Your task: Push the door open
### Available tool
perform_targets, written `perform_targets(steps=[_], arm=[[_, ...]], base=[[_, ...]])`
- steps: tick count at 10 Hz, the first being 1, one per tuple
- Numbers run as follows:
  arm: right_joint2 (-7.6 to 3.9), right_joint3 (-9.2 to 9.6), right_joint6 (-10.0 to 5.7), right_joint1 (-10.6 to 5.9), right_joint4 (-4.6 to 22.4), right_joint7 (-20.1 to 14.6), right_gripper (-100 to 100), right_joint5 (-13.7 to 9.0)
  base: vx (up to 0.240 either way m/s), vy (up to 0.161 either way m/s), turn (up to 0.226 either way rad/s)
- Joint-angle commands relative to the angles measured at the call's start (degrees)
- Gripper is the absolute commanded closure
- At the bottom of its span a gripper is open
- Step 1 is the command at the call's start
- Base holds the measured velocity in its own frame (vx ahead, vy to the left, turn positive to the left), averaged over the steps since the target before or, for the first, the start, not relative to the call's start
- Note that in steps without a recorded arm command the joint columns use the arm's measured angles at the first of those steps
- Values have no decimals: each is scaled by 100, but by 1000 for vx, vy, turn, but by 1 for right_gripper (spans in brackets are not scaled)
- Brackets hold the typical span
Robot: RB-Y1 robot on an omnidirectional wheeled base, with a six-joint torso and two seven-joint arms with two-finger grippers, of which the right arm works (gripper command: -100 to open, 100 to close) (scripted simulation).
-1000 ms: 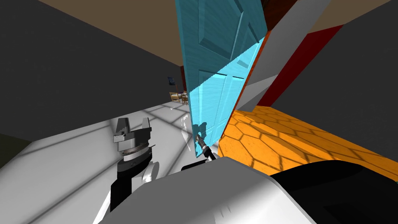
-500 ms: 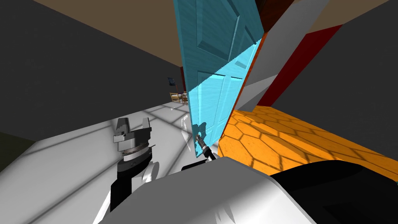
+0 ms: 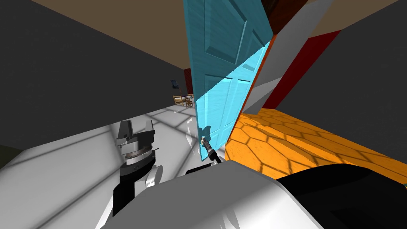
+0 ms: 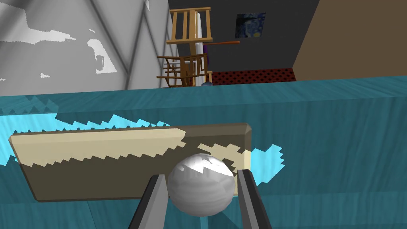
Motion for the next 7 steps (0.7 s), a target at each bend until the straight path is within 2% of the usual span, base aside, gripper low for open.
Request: perform_targets(steps=[1, 7], arm=[[-6, -139, 3, -60, -10, 37, 100, -46], [107, -596, 33, -149, 83, 146, 100, -196]], base=[[153, 131, -56], [157, 138, -67]])
